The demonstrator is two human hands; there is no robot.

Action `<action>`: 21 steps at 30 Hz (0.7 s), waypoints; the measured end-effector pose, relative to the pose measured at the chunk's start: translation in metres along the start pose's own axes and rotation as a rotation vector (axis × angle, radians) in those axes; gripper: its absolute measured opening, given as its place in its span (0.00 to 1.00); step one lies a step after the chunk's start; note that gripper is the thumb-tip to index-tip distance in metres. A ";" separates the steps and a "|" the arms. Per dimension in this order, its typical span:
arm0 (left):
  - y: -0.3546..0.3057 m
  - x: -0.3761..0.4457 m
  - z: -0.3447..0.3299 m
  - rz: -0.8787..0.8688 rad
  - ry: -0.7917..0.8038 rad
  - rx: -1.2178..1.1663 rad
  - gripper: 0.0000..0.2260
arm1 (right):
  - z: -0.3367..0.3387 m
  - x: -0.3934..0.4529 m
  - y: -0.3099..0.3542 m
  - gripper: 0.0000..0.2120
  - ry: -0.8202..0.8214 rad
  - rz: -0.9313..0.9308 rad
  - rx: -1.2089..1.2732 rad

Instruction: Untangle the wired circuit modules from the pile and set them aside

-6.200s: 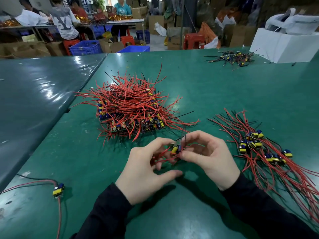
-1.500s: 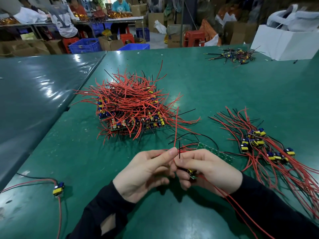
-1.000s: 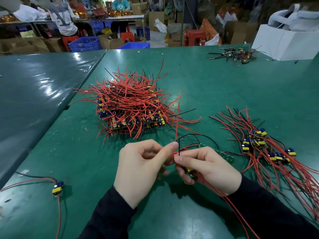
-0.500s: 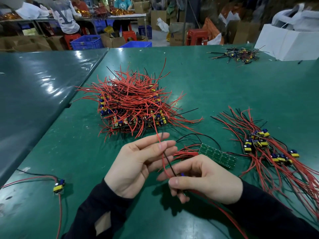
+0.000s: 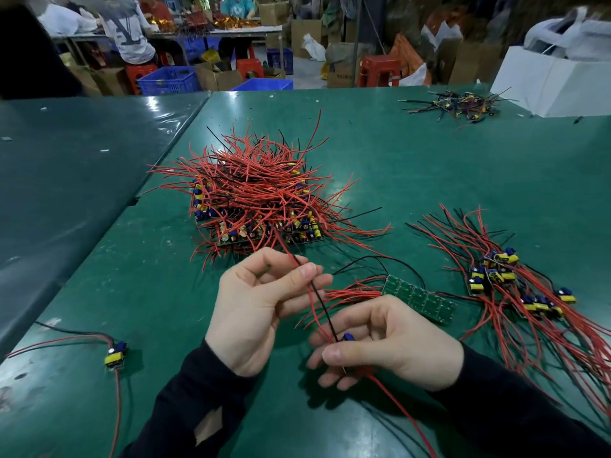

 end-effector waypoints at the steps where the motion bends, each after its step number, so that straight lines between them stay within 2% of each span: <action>1: -0.001 0.000 0.001 -0.039 -0.012 0.013 0.04 | -0.001 0.000 0.001 0.10 -0.014 0.023 -0.012; 6: -0.002 -0.004 0.000 -0.283 -0.060 0.193 0.10 | -0.004 0.000 0.003 0.09 -0.132 0.123 -0.208; 10: -0.006 -0.007 -0.003 -0.419 -0.085 0.306 0.11 | -0.001 0.001 0.002 0.07 -0.220 0.109 -0.200; 12: -0.009 -0.006 -0.002 -0.409 -0.104 0.264 0.10 | 0.003 0.003 0.000 0.05 -0.261 0.067 -0.116; 16: -0.010 -0.005 -0.002 -0.326 -0.075 0.153 0.03 | 0.008 0.004 -0.001 0.10 -0.283 -0.007 0.003; 21: 0.000 -0.001 -0.002 -0.042 0.072 0.271 0.17 | 0.013 0.002 0.005 0.09 -0.304 0.044 0.061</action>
Point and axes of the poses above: each hand's wrist, its own x-axis towards the middle knuckle, its own z-axis out of the back of the hand, y = z × x, the point moved 4 cm from there along x, towards the middle knuckle, and after that the axes turned 14 degrees about -x, right-handed, at the moved point
